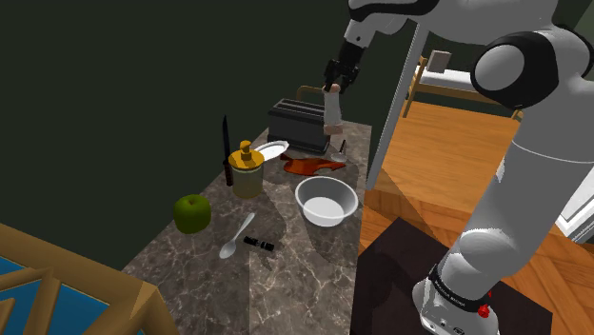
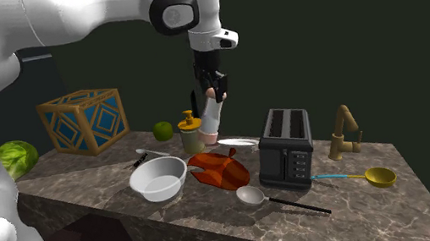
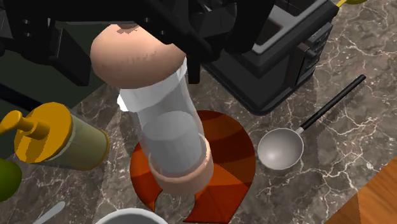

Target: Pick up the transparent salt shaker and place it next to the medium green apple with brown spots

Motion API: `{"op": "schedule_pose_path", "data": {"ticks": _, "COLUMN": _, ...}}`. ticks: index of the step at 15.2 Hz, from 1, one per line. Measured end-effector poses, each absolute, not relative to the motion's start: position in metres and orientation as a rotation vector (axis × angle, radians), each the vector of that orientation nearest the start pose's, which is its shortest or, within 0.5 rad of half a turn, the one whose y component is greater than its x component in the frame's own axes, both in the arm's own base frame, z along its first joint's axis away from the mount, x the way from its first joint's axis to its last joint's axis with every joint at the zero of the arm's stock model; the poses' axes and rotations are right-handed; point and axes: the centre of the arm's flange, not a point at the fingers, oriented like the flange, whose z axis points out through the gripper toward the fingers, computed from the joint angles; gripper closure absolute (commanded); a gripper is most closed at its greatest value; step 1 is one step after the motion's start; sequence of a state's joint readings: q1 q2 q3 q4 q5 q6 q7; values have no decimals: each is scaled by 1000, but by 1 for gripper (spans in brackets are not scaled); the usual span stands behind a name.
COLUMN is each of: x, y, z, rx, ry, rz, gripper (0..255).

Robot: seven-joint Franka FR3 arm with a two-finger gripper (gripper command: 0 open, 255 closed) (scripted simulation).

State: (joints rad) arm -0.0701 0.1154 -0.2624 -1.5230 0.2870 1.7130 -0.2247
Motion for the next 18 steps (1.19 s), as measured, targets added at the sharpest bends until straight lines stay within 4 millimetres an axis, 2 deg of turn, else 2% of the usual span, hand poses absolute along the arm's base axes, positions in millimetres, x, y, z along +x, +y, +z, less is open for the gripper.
{"op": "schedule_pose_path", "data": {"ticks": 10, "x": 581, "y": -163, "z": 650, "rx": -2903, "ry": 196, "rz": -213, "gripper": 255}}
{"op": "schedule_pose_path", "data": {"ticks": 12, "x": 580, "y": -146, "z": 655, "rx": -2903, "ry": 195, "rz": -212, "gripper": 255}}
{"op": "schedule_pose_path", "data": {"ticks": 16, "x": 577, "y": -100, "z": 651, "rx": -2903, "ry": 194, "rz": -213, "gripper": 255}}
{"op": "schedule_pose_path", "data": {"ticks": 18, "x": 577, "y": -74, "z": 658, "rx": -2903, "ry": 193, "rz": -212, "gripper": 255}}
